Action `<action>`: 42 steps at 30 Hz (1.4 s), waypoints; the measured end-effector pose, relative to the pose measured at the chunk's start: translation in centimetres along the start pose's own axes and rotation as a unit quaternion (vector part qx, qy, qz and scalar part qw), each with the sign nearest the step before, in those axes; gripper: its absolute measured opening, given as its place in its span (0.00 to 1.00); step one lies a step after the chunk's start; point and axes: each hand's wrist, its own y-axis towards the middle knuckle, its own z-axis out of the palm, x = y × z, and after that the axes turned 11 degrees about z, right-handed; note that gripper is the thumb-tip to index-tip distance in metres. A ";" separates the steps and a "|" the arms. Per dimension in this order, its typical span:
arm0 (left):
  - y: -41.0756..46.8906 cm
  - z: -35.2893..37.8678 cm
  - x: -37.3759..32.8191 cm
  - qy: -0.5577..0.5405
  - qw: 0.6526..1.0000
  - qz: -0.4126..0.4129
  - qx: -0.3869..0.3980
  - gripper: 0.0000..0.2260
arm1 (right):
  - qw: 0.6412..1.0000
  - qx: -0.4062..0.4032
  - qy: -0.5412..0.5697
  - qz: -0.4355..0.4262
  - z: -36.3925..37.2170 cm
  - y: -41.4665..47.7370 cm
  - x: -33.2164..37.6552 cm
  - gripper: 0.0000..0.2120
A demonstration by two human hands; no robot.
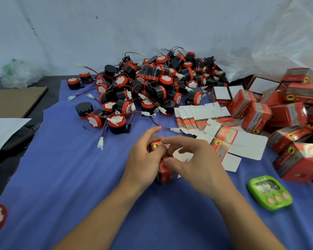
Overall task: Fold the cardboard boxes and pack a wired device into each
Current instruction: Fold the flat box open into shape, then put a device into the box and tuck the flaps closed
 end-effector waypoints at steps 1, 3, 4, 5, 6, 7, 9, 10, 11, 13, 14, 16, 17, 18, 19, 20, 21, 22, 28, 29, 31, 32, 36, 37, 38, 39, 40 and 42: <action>0.2 -0.1 0.0 -0.002 1.000 -0.005 -0.003 0.19 | 0.999 -0.015 -0.003 0.032 -0.1 0.0 -0.1 0.17; 0.3 -0.1 0.0 -0.016 1.000 -0.010 -0.019 0.19 | 0.994 -0.030 -0.015 0.106 -0.3 0.1 -0.1 0.10; 0.3 0.0 0.0 -0.019 0.999 -0.001 -0.034 0.19 | 0.991 -0.007 -0.020 0.135 -0.3 0.1 -0.1 0.10; 0.2 0.1 -0.2 -0.015 0.998 0.020 -0.051 0.18 | 0.988 0.035 -0.019 0.149 -0.2 0.1 0.0 0.12; 0.0 0.2 -0.3 -0.008 0.997 0.046 -0.065 0.17 | 0.985 0.078 -0.016 0.150 0.0 0.0 0.1 0.15; -0.2 0.3 -0.4 0.004 0.995 0.073 -0.074 0.16 | 0.986 0.098 -0.022 0.136 0.4 -0.2 0.3 0.16; -0.4 0.3 -0.5 0.042 0.988 0.122 -0.083 0.15 | 0.996 0.037 -0.042 0.063 0.9 -0.1 0.1 0.09; -0.5 0.3 -0.5 0.056 0.985 0.139 -0.086 0.15 | 0.995 -0.027 -0.094 0.007 1.0 0.0 -0.1 0.04; -0.4 0.2 -0.5 0.060 0.984 0.141 -0.086 0.16 | 0.981 -0.091 -0.165 -0.039 1.2 0.1 -0.3 0.06; -0.1 0.0 -0.3 0.048 0.991 0.101 -0.079 0.19 | 0.957 -0.128 -0.253 -0.058 1.9 0.1 -0.7 0.17; 0.1 0.0 -0.3 0.040 0.994 0.066 -0.079 0.20 | 0.951 -0.126 -0.277 -0.058 2.2 0.2 -0.8 0.20; 0.7 -0.2 0.2 0.015 0.995 -0.003 -0.095 0.19 | 0.948 -0.115 -0.291 -0.055 3.0 0.3 -0.9 0.23; 1.0 -0.4 0.5 0.003 0.994 -0.027 -0.106 0.19 | 0.950 -0.112 -0.288 -0.052 3.3 0.4 -0.9 0.23; 1.2 -0.7 0.7 0.001 0.993 -0.041 -0.113 0.20 | 0.951 -0.112 -0.284 -0.048 3.3 0.4 -0.9 0.22; 1.4 -0.9 0.8 -0.001 0.992 -0.048 -0.118 0.22 | 0.954 -0.117 -0.275 -0.036 3.3 0.5 -0.9 0.21; 1.5 -1.1 0.8 -0.002 0.991 -0.051 -0.124 0.23 | 0.956 -0.129 -0.263 -0.022 3.1 0.5 -0.9 0.18; 1.6 -1.2 0.9 -0.003 0.990 -0.052 -0.130 0.24 | 0.957 -0.142 -0.253 -0.005 3.0 0.5 -1.0 0.15; 1.6 -1.2 1.0 0.004 0.990 -0.050 -0.133 0.24 | 0.957 -0.153 -0.247 0.018 2.8 0.4 -1.1 0.15; 1.1 -0.8 1.1 0.036 0.994 -0.034 -0.101 0.14 | 0.963 -0.148 -0.182 0.130 2.7 0.3 -1.1 0.24; 1.2 -0.9 0.9 0.032 0.995 -0.034 -0.086 0.11 | 0.968 -0.131 -0.175 0.121 2.7 0.4 -1.3 0.23; 1.9 -1.8 0.5 0.004 0.996 -0.057 -0.065 0.11 | 0.974 -0.120 -0.160 0.103 2.6 0.6 -1.6 0.16; 2.2 -2.6 0.4 0.016 0.997 -0.057 -0.057 0.15 | 0.977 -0.121 -0.143 0.100 2.4 0.7 -1.7 0.13; 3.8 -7.4 1.4 0.267 0.959 0.011 -0.090 0.12 | 0.980 -0.128 -0.131 0.075 2.3 0.7 -1.7 0.11; 4.0 -8.3 1.8 0.342 0.934 0.026 -0.101 0.15 | 0.981 -0.126 -0.127 0.070 2.3 0.7 -1.5 0.11; 4.2 -8.9 2.2 0.381 0.917 0.027 -0.113 0.18 | 0.983 -0.125 -0.120 0.067 2.3 0.8 -1.5 0.10; 4.3 -9.3 2.6 0.386 0.913 0.019 -0.131 0.18 | 0.984 -0.125 -0.111 0.066 2.3 0.8 -1.4 0.10; 4.5 -9.3 2.8 0.371 0.917 0.004 -0.146 0.19 | 0.985 -0.124 -0.103 0.068 2.3 0.8 -1.3 0.10; 5.1 -9.1 3.4 0.340 0.928 -0.027 -0.151 0.23 | 0.985 -0.118 -0.098 0.075 2.3 0.8 -1.1 0.12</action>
